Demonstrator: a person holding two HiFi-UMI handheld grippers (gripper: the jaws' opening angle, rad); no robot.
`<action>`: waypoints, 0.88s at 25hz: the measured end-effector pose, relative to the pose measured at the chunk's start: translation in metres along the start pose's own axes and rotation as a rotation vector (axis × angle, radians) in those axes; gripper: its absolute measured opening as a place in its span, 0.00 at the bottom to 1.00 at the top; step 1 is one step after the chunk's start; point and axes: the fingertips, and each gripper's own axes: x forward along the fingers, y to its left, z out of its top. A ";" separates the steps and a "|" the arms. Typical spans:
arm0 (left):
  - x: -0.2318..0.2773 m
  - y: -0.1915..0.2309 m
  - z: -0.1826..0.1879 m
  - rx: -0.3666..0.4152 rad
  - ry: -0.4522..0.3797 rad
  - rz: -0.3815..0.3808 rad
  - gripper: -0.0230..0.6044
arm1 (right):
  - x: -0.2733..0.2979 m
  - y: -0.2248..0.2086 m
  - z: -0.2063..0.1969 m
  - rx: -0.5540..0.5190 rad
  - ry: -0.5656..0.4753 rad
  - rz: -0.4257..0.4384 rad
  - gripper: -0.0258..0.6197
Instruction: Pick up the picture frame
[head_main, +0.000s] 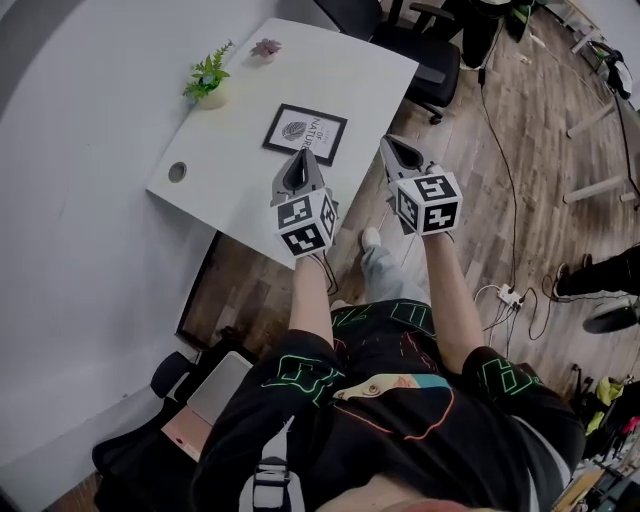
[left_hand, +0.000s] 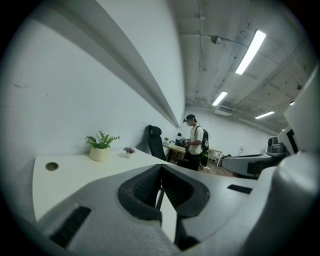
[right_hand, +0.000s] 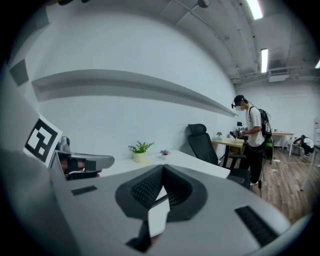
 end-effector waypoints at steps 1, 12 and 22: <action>0.007 0.002 -0.004 -0.006 0.009 0.012 0.05 | 0.007 -0.004 -0.002 0.003 0.009 0.009 0.04; 0.070 0.031 -0.052 -0.022 0.158 0.147 0.05 | 0.097 -0.041 -0.037 0.080 0.108 0.118 0.04; 0.100 0.074 -0.089 -0.086 0.268 0.311 0.05 | 0.169 -0.049 -0.066 0.081 0.207 0.249 0.04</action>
